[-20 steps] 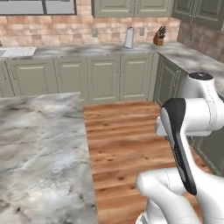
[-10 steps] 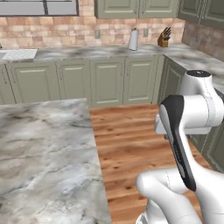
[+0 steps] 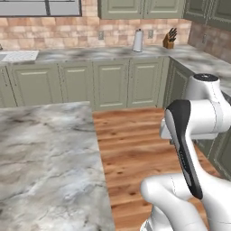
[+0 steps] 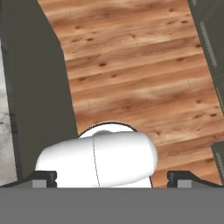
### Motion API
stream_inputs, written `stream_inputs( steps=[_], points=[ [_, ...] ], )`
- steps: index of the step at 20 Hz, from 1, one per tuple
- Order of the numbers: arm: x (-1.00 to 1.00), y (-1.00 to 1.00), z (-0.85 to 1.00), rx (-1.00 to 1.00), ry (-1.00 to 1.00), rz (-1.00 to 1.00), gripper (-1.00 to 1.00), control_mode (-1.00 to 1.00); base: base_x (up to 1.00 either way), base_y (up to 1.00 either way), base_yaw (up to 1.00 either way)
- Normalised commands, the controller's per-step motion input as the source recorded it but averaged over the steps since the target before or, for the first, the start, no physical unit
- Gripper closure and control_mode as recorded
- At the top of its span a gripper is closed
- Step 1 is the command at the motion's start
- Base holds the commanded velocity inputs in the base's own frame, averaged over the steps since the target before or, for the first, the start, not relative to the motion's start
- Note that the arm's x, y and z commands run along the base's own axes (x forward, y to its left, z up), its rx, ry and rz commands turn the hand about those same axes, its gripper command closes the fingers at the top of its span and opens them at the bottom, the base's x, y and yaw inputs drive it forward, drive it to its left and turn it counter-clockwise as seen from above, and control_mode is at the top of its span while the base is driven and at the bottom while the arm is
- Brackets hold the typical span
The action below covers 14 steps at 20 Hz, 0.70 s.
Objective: Place the sponge inside the microwave to prepare for sanitizing.
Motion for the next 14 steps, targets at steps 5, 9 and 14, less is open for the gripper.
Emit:
stream_inputs(
  steps=[5,9,14],
  points=[
    [0.0,0.0,0.0,0.0,0.0,0.0,-1.0,1.0,-0.99,0.05,-0.02],
    [0.0,0.0,0.0,0.0,0.0,0.0,-1.0,1.0,-0.74,0.12,-0.04],
    [0.0,0.0,0.0,0.0,0.0,0.0,-1.0,1.0,0.25,0.06,-0.07]
  ],
)
